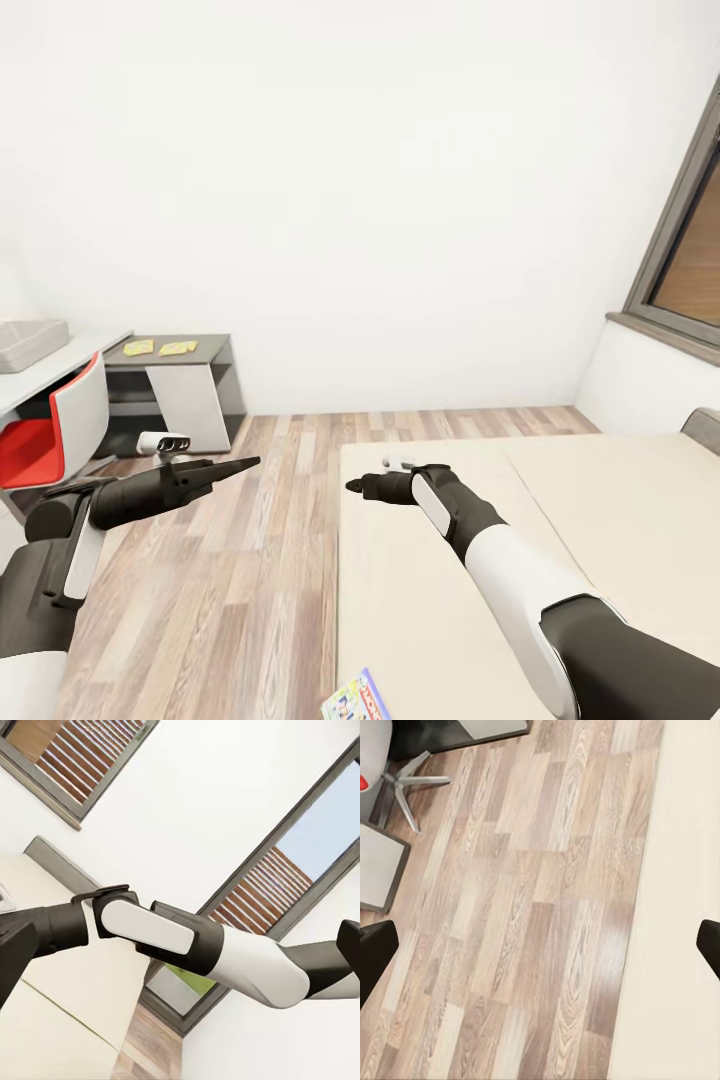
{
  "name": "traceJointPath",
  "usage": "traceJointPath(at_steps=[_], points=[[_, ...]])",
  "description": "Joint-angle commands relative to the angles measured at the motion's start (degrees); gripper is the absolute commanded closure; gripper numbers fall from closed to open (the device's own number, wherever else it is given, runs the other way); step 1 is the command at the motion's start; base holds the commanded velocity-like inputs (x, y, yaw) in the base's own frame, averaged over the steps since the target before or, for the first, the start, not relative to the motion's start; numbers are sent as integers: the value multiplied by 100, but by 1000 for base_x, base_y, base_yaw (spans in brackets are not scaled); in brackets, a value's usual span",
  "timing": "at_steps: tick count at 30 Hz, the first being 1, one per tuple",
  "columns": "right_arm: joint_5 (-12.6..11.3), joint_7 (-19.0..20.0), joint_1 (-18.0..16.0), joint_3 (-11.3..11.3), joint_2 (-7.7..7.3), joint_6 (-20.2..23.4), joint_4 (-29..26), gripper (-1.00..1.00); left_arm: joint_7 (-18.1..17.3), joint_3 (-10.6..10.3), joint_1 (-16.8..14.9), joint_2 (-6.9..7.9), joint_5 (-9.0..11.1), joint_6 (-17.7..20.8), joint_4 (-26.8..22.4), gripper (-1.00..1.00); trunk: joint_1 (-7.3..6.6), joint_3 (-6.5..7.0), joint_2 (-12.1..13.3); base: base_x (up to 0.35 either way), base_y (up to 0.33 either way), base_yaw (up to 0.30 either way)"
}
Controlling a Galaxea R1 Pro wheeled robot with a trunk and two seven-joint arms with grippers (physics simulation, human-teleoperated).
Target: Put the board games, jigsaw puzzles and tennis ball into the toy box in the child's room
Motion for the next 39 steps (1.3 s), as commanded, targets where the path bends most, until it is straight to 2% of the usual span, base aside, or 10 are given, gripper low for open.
traceJointPath(at_steps=[1,18,39], points=[[16,12,-6,4,0,20,-3,-100,-22,0,-4,2,-3,61,-1,-100,4,-4,-12,0,0,0],[16,12,-6,4,0,20,-3,-100,-22,3,-4,2,-3,59,-1,-100,4,157,-12,0,0,5],[16,12,-6,4,0,-40,-3,-100,-15,2,-4,2,-3,57,-1,-100,4,336,-12,0,0,63]])
